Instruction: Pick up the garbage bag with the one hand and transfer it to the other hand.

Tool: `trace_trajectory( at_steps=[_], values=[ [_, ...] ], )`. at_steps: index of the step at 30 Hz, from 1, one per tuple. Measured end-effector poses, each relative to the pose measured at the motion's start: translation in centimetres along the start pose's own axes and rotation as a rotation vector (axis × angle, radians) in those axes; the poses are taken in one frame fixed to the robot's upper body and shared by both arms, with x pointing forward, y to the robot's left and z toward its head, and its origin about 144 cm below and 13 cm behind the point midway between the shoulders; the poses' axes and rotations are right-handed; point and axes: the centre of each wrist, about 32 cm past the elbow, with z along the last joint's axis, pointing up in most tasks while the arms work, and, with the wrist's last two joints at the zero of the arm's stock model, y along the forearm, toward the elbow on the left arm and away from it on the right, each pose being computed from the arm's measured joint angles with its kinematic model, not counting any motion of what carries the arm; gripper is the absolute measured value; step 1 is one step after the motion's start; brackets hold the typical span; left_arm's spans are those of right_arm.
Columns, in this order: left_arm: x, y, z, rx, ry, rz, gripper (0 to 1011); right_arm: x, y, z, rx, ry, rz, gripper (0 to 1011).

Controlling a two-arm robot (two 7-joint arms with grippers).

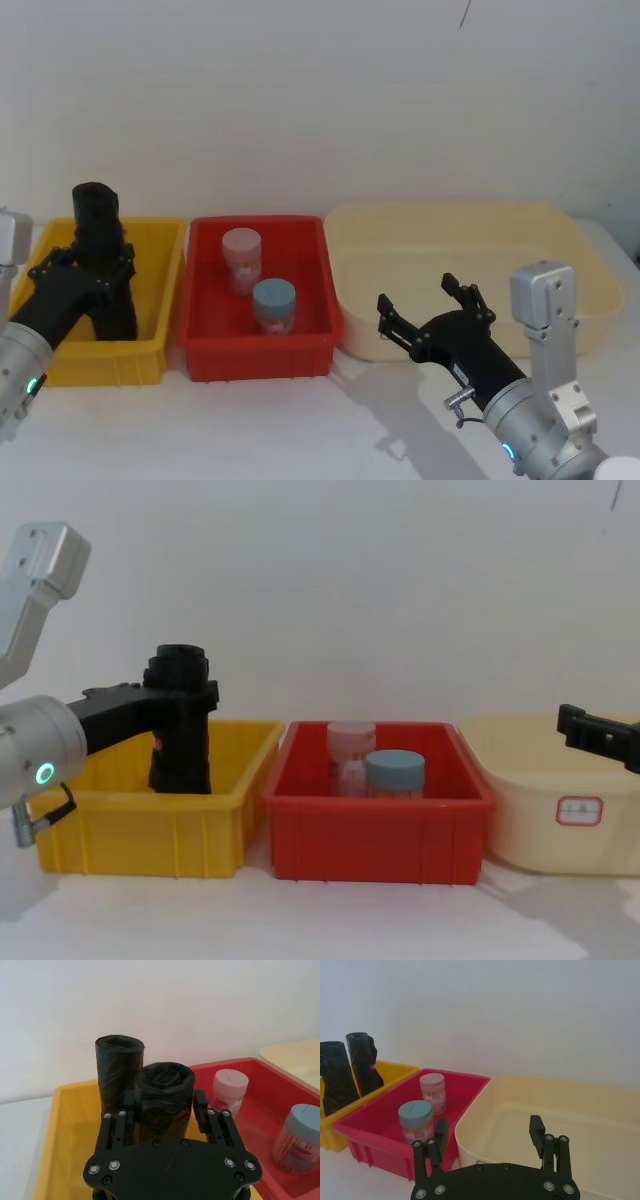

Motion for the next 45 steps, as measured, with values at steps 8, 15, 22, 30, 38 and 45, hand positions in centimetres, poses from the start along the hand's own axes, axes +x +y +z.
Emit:
trace_trajectory(
  at_steps=[8,15,22,30,38,45],
  values=[
    [0.1,-0.1,0.2,-0.018,0.006,0.004,499,0.0,0.0,0.0,0.0,0.0,0.0,1001],
    [-0.1,0.0,1.0,-0.055,0.0,0.011,451,0.0,0.0,0.0,0.0,0.0,0.0,1001],
    [-0.2,-0.1,3.1,-0.099,-0.027,-0.005,412,0.0,0.0,0.0,0.0,0.0,0.0,1001],
    [-0.1,-0.7,6.5,-0.128,-0.075,-0.077,380,0.0,0.0,0.0,0.0,0.0,0.0,1001],
    [-0.4,-1.9,9.0,-0.148,-0.103,-0.176,375,0.0,0.0,0.0,0.0,0.0,0.0,1001],
    [-1.2,-3.5,10.4,-0.162,-0.104,-0.284,375,0.0,0.0,0.0,0.0,0.0,0.0,1001]
  ],
)
